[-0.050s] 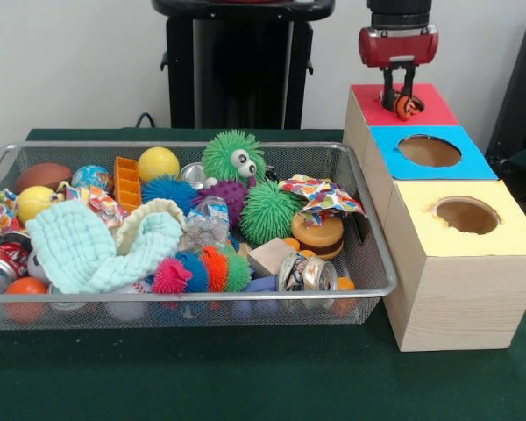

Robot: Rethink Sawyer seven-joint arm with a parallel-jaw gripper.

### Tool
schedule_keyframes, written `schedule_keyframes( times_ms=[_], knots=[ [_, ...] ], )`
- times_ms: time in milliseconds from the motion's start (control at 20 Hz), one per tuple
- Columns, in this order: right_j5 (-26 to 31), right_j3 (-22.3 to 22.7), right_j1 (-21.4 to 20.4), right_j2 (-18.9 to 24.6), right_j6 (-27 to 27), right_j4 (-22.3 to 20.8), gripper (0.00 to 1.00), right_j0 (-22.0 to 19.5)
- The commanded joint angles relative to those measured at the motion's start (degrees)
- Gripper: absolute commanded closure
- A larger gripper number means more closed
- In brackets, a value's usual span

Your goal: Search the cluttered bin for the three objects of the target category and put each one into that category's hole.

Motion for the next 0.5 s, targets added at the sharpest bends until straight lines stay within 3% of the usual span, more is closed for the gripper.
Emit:
schedule_keyframes(
  times_ms=[50, 500],
  knots=[
    [-3.54, -1.17, 3.62, -3.45, 10.99, 1.82, 0.0, 1.95],
    [0.83, -0.68, 1.32, -4.08, 10.81, 3.72, 0.0, 2.88]
  ],
)
